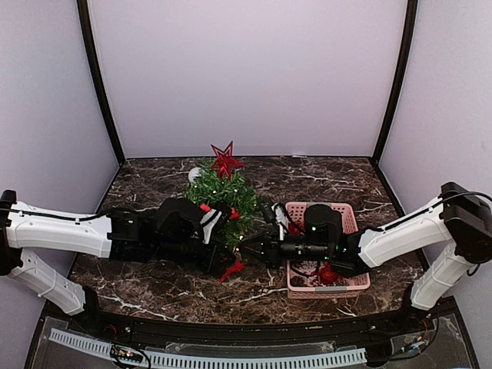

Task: Decorate the small christmas tree
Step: Hang the ornament deer on the branch.

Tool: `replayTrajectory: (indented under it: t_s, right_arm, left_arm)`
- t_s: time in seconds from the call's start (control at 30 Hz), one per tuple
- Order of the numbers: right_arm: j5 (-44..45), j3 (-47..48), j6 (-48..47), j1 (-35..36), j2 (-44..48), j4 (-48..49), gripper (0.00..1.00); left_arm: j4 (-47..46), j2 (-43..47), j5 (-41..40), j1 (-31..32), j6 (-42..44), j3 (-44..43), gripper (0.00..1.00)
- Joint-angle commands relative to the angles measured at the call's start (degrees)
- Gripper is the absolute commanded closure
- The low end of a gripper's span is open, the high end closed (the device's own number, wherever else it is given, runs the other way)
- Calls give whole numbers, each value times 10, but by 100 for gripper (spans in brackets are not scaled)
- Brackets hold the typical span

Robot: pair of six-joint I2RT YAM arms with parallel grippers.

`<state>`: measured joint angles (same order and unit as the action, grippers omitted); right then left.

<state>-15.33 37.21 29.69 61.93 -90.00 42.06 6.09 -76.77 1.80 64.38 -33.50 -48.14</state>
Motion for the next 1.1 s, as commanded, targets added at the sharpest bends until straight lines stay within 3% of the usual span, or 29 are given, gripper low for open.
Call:
replayTrajectory:
  t_s: [0.0,0.27,0.53,1.07]
  right_arm:
    - [29,-3,10,5,-5,31,100]
    - [43,0,10,5,-7,27,100]
    - [2,-1,6,5,-10,58,100]
    - [51,19,-8,4,-11,14,100]
  left_arm:
    - [12,-6,-12,-7,-3,-18,100]
    - [6,-14,-12,-10,1,-27,100]
    - [7,-7,-25,-10,1,-25,100]
    - [12,-5,-51,-10,3,-25,100]
